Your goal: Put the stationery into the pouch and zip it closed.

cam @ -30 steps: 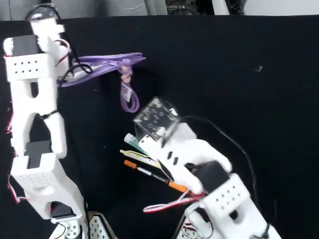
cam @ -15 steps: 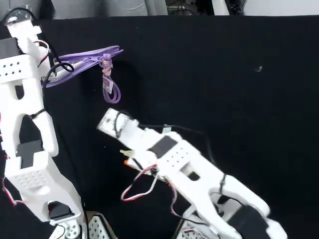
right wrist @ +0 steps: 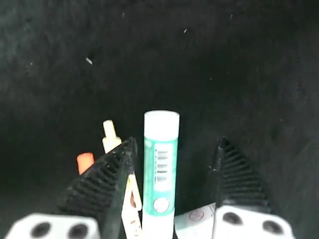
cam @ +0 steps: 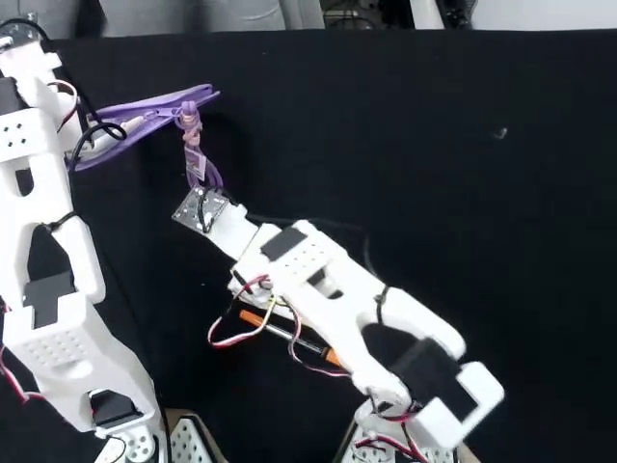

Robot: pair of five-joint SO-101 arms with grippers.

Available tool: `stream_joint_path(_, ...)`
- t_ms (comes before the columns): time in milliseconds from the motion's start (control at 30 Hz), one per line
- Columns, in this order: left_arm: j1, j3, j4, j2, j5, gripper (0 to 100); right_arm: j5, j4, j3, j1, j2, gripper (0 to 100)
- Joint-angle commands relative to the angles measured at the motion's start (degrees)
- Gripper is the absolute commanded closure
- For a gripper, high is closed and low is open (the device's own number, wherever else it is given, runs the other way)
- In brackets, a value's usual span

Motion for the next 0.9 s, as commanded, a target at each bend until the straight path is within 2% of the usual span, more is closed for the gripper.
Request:
stream_joint_path(0,-2.24,-0.57,-0.09,-0.26,-0.53,97,0.35,1.32,-5.23,0.79,1.71,75.8)
stream_joint_path(400,-2.24,-0.57,-0.09,-0.26,-0.53,97,0.35,6.68,-14.46,1.05,14.46,76.7)
stream_joint_path(467,-2.24,-0.57,-0.09,-0.26,-0.53,97,0.35,8.00,-16.22,1.14,15.69,83.1)
stream_joint_path(567,-2.15,-0.57,0.00,-0.26,-0.53,97,0.35,8.26,-16.48,1.14,15.78,98.8)
stream_joint_path(767,-1.98,-0.57,0.26,-0.53,-0.18,97,0.44,11.34,-16.75,1.23,12.26,98.5)
stream_joint_path(867,0.57,-0.57,0.44,-0.88,-0.09,97,0.44,13.89,-16.40,2.46,6.90,98.8)
